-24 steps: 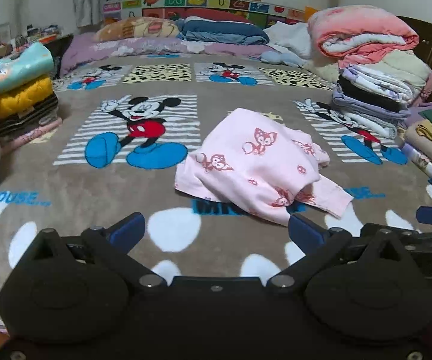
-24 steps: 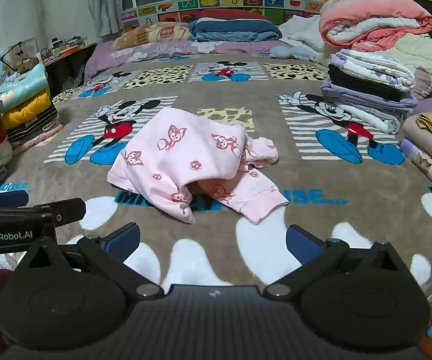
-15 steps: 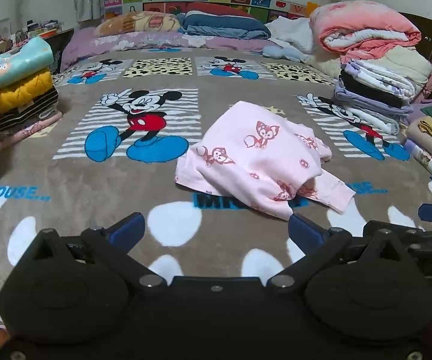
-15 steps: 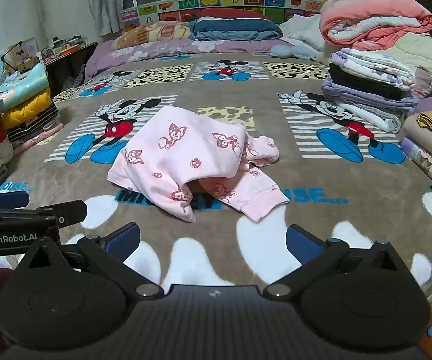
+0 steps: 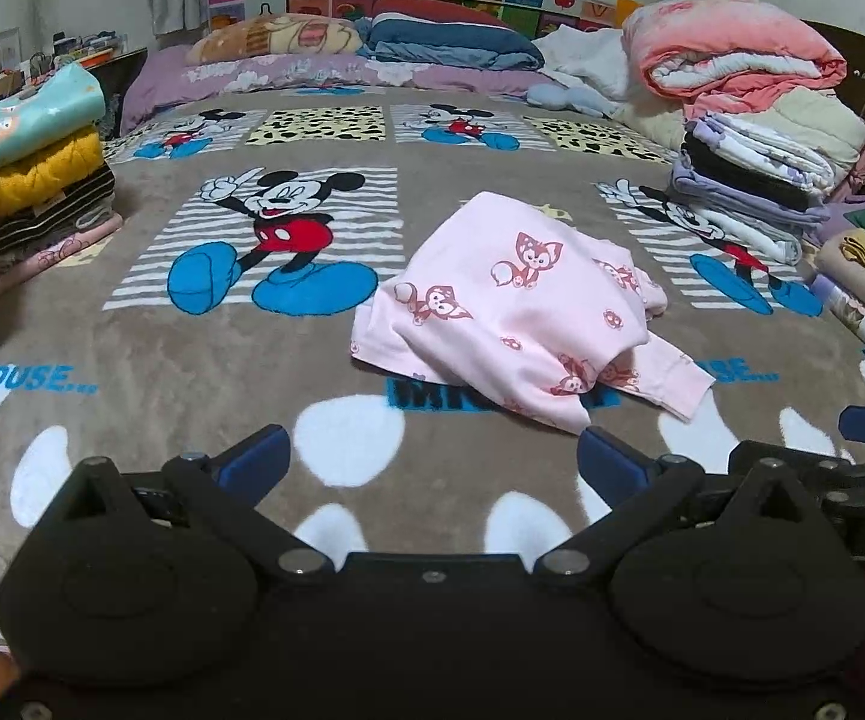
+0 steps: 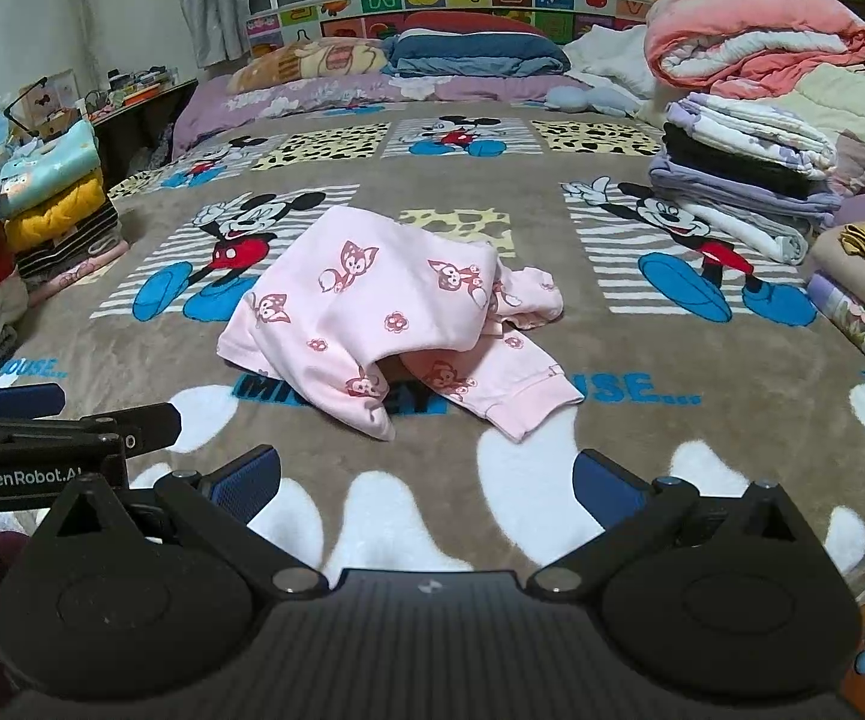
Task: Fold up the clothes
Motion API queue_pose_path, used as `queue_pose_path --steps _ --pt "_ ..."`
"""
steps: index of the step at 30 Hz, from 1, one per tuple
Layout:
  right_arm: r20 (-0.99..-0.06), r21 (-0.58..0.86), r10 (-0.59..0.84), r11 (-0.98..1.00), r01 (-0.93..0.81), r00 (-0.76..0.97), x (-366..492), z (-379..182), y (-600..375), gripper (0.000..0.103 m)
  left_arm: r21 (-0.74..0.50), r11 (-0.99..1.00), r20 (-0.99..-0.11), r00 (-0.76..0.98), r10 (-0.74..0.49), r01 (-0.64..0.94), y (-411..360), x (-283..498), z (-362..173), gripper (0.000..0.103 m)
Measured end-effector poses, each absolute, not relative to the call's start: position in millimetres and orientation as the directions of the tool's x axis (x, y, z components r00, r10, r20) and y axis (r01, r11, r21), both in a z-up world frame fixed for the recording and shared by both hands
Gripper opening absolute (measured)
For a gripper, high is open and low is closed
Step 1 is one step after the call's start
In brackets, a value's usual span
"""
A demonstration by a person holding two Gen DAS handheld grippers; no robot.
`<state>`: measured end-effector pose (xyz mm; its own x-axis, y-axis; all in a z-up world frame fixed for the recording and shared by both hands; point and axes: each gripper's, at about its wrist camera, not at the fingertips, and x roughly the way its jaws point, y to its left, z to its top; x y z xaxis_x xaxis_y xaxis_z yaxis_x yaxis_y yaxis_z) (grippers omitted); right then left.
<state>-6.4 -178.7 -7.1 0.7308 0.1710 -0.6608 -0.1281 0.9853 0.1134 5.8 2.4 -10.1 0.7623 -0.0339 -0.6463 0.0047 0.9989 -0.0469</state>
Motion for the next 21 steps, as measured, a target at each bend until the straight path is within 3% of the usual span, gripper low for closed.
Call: queue_pose_path --steps 21 --pt "-0.672 0.115 0.177 0.984 -0.134 0.719 -4.3 -10.2 -177.4 0.103 -0.045 0.999 -0.654 0.756 -0.031 0.002 2.4 8.2 -12.6 0.103"
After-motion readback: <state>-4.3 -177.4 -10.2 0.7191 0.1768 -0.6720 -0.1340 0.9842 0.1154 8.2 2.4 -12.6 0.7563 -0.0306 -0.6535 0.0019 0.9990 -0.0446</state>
